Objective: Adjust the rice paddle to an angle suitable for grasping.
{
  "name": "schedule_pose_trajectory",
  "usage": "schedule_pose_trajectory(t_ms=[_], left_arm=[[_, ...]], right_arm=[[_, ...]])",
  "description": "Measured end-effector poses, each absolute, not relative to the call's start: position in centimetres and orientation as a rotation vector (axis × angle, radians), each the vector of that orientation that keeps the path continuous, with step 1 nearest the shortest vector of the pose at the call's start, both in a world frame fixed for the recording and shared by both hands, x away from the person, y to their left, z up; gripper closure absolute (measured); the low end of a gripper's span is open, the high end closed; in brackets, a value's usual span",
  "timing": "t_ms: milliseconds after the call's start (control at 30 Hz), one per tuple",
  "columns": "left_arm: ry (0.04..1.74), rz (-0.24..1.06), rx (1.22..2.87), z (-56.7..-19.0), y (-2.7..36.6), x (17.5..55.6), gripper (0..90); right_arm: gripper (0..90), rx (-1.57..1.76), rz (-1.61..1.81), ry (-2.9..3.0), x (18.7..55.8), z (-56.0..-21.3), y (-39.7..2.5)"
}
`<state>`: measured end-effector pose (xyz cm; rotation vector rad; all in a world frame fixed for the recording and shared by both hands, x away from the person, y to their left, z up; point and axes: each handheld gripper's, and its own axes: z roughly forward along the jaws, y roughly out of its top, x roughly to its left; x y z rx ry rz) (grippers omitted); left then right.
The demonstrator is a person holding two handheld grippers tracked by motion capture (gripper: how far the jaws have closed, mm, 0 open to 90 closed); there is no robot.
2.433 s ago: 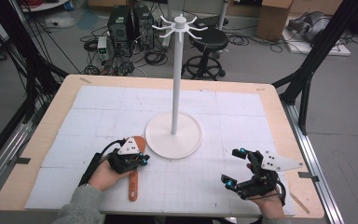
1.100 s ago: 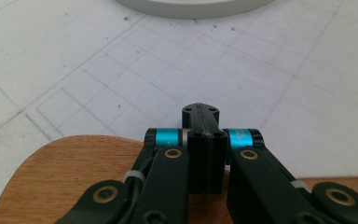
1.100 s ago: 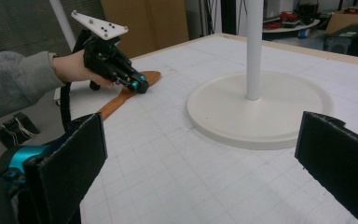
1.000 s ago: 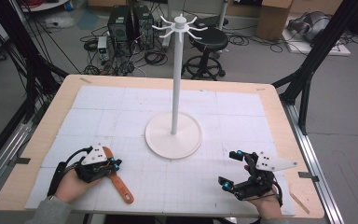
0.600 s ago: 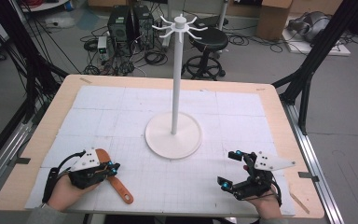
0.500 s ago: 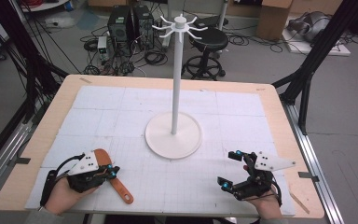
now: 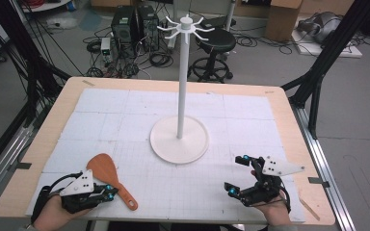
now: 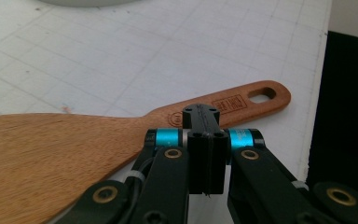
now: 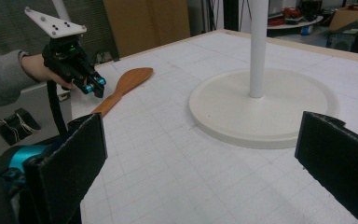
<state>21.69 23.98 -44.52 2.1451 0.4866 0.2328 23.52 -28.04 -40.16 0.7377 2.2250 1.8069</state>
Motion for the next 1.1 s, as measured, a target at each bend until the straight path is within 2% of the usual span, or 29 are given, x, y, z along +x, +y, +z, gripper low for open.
schedule_pose_trajectory(t_ms=[1100], left_arm=[[0.552, 0.287, 2.185, -44.9, 19.6, 23.7, 89.6]], right_arm=[[1.1, 0.741, 1.792, 2.229, 23.6, -40.3, -27.9]])
